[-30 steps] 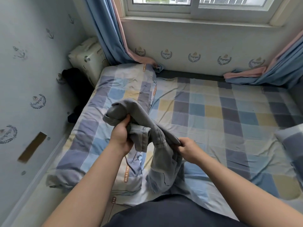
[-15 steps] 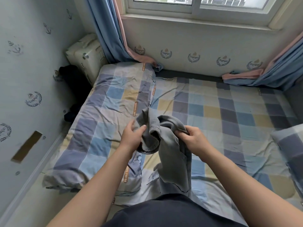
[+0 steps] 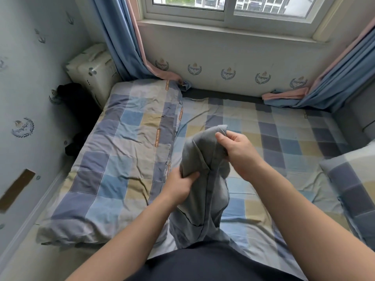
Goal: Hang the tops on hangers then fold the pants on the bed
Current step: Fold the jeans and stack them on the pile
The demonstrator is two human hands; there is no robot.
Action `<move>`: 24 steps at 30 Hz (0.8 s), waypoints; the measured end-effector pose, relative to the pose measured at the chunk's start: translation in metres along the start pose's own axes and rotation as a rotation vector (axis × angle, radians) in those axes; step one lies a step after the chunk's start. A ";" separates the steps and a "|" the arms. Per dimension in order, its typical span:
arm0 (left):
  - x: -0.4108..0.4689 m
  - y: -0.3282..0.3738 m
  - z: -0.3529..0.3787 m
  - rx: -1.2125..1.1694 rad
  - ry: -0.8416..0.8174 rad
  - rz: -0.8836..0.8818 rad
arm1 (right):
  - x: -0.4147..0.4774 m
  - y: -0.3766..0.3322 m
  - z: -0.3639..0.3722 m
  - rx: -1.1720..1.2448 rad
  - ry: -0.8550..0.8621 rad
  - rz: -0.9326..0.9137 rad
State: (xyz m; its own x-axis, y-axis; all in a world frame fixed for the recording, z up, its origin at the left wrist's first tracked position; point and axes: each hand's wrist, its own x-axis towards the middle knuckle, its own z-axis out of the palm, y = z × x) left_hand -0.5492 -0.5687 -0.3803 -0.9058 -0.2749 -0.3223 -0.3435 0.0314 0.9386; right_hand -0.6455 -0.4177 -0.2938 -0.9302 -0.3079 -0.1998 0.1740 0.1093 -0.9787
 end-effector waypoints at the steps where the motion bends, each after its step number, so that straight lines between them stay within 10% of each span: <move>1: 0.001 0.005 -0.001 -0.096 0.016 -0.016 | 0.001 0.001 -0.006 -0.096 -0.024 -0.001; 9: 0.007 0.057 -0.004 -0.564 0.020 -0.178 | -0.061 0.092 -0.002 -0.308 -0.369 0.249; 14: 0.005 0.063 0.002 -0.552 -0.009 -0.168 | -0.049 0.112 0.010 -0.453 -0.074 0.124; 24: 0.012 0.012 -0.030 -0.029 -0.242 0.018 | -0.030 0.046 0.004 -0.105 -0.007 -0.023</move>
State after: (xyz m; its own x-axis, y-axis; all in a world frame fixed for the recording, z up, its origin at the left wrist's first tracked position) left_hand -0.5564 -0.6005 -0.3693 -0.9458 -0.0366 -0.3226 -0.3230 0.0056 0.9464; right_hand -0.6081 -0.4073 -0.3328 -0.9311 -0.3184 -0.1780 0.1173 0.2005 -0.9726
